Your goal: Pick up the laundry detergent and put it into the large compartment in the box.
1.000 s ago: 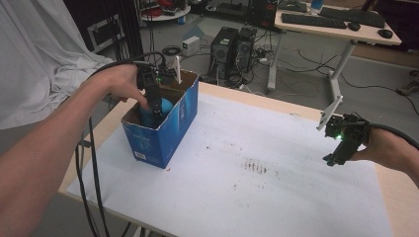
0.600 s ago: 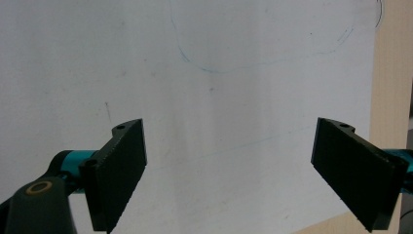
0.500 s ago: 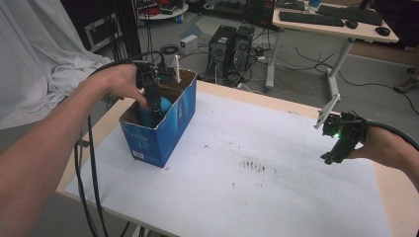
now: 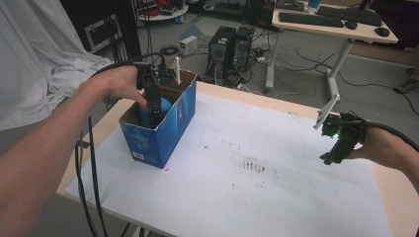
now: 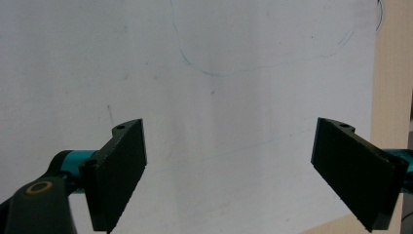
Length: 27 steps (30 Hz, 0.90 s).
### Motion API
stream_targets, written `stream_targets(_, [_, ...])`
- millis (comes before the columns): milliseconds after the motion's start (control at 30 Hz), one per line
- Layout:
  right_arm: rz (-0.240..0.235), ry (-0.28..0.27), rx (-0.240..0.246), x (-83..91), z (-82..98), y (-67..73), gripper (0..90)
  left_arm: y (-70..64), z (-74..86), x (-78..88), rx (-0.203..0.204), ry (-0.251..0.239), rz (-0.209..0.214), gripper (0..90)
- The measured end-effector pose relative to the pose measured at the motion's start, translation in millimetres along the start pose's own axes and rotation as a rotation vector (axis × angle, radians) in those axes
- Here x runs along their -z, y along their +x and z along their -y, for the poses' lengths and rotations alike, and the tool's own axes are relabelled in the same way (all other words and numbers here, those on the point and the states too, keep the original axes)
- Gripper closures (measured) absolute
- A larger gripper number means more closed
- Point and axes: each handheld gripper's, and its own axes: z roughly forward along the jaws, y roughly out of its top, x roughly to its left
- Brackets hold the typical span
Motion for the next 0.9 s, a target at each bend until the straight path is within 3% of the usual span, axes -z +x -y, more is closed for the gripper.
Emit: stream_targets(900, [0.000,-0.001,-0.003,2.8,1.4,0.9,12.1,4.8,3.1,9.6,0.003,-0.025,-0.033,29.2])
